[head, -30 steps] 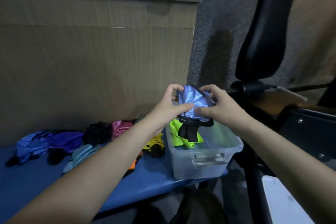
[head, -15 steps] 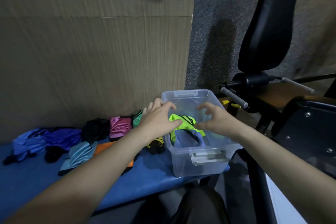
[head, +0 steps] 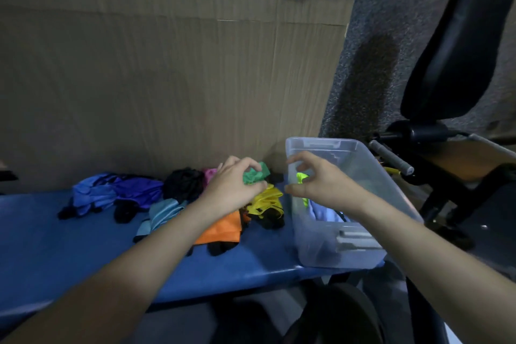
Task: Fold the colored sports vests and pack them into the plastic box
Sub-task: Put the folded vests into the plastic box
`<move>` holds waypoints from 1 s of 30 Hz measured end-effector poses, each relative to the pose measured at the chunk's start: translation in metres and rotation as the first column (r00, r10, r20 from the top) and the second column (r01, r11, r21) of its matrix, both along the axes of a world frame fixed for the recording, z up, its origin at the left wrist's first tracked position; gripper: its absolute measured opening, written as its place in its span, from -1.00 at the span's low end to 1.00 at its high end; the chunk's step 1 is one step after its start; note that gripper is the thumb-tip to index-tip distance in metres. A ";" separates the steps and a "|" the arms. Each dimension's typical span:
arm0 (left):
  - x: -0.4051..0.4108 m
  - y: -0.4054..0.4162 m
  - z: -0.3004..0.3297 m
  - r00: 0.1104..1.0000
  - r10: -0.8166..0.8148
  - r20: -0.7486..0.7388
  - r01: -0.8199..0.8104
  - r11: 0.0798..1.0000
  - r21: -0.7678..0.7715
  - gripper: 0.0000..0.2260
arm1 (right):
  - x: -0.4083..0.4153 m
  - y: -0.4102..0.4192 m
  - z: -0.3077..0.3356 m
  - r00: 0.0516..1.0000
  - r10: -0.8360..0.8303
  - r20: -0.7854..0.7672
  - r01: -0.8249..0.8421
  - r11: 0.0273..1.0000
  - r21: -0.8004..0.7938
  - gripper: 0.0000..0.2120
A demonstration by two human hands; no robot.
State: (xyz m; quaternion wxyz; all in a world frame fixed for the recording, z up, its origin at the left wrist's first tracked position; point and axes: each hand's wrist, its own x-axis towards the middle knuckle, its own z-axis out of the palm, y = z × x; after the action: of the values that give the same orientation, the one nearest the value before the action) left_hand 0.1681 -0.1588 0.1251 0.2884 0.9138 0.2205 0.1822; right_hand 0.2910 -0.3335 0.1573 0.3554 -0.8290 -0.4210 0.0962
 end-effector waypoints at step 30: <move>-0.141 0.212 -0.156 0.973 0.227 -0.045 -0.215 0.819 -0.532 -0.66 | -0.097 0.262 -0.156 0.944 0.270 0.189 -0.178 0.900 -0.398 -0.43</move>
State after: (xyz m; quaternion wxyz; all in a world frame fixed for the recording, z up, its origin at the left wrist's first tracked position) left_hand 0.0270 0.0530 -0.0310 0.5098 0.7640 0.3639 0.1552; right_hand 0.1940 -0.0720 0.0017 0.1230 -0.8327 -0.5276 0.1146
